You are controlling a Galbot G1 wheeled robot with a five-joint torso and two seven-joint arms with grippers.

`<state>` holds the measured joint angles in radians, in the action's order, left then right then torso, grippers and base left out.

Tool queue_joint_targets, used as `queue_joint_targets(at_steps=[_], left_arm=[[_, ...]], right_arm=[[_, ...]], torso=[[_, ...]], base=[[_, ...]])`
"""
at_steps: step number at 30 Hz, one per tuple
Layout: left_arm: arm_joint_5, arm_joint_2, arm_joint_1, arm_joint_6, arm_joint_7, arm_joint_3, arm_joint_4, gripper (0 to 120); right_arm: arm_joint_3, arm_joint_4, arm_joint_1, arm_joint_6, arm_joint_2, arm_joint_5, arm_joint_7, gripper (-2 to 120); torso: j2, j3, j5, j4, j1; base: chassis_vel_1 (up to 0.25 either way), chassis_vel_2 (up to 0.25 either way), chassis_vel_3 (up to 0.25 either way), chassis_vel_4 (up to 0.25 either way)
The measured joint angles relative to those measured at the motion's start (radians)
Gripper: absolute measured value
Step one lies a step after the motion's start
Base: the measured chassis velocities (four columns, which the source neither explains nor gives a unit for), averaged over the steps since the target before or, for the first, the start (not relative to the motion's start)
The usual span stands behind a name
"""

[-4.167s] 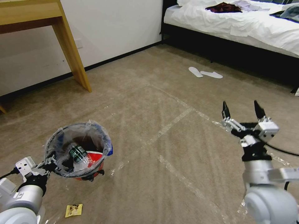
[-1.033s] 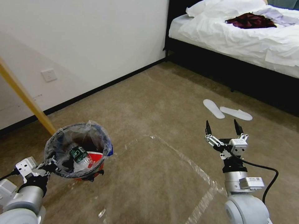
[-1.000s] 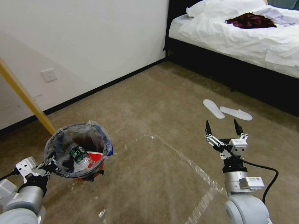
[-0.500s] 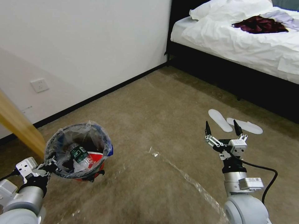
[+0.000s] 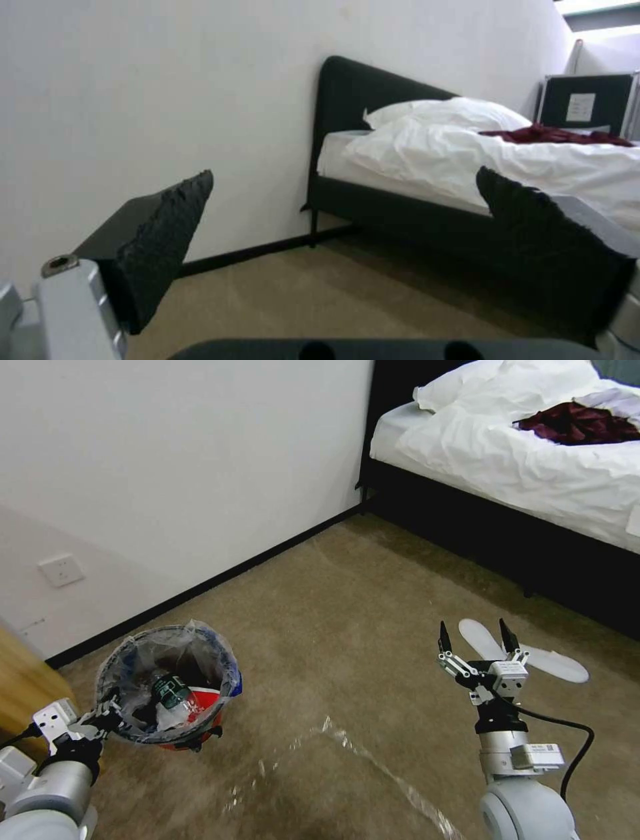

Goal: Pick up the trash bin and place the garbage on the floor into it.

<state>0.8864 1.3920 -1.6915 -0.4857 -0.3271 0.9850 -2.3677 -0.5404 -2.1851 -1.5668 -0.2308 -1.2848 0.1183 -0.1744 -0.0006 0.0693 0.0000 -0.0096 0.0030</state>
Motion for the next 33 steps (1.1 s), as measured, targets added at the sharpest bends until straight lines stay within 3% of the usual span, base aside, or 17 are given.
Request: queue_joint_targets(at_steps=[13, 33], left_arm=[[0.001, -0.002, 0.003, 0.001, 0.0, 0.001, -0.003, 2], [0.011, -0.014, 0.009, -0.001, -0.001, 0.003, 0.006, 2]], right_arm=[[0.011, 0.01, 0.011, -0.019, 0.001, 0.005, 0.0, 100], [0.019, 0.032, 0.016, -0.02, -0.005, 0.005, 0.019, 100]], torso=[[0.0, 0.0, 0.0002, -0.0001, 0.0], [0.0, 0.0, 0.0001, 0.0, 0.0]], base=[[-0.204, 0.2, 0.208, -0.204], [-0.007, 0.014, 0.005, -0.006]])
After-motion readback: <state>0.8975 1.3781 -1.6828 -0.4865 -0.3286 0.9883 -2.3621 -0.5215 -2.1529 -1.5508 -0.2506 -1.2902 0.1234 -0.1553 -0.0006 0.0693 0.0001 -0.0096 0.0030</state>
